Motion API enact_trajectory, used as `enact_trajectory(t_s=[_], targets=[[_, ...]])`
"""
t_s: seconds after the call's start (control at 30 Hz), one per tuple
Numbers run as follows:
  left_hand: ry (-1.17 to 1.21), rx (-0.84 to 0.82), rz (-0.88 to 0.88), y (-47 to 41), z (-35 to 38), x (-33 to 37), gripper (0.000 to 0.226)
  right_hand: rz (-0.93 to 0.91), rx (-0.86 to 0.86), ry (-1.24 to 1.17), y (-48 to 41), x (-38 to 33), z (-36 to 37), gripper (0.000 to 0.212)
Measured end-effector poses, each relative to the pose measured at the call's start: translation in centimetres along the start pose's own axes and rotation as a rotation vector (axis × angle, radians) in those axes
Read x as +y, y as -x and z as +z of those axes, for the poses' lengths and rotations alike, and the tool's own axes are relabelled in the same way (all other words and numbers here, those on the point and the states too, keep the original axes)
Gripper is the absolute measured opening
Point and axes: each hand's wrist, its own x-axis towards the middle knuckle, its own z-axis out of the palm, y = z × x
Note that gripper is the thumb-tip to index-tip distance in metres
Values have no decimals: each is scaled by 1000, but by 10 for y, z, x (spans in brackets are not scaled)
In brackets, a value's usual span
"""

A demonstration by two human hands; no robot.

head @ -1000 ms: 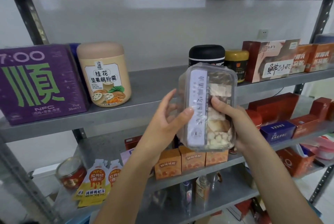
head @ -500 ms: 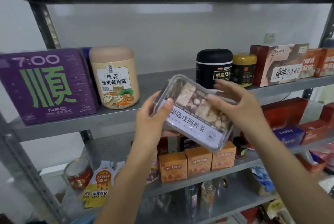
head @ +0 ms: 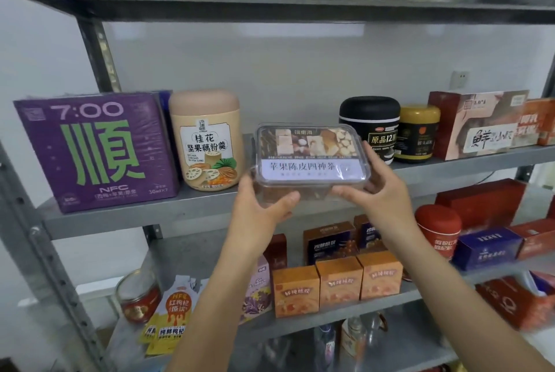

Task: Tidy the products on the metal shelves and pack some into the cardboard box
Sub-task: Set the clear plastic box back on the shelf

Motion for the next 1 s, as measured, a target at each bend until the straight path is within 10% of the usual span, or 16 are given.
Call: enact_trajectory(t_s=[0.2, 0.4, 0.5, 0.63, 1.0], targets=[[-327, 136, 88, -17, -1, -14, 24, 4, 90, -14, -27, 8, 6, 80], [-1000, 423, 185, -20, 3, -16, 58, -59, 144, 137, -38, 21, 20, 80], [-1128, 505, 493, -28, 4, -18, 68, -372, 280, 512, -36, 22, 26, 72], [-1260, 252, 848, -47, 0, -25, 78, -779, 225, 771, -46, 43, 26, 40], [-1305, 95, 775, -73, 3, -14, 75, -699, 157, 908, -71, 43, 30, 50]])
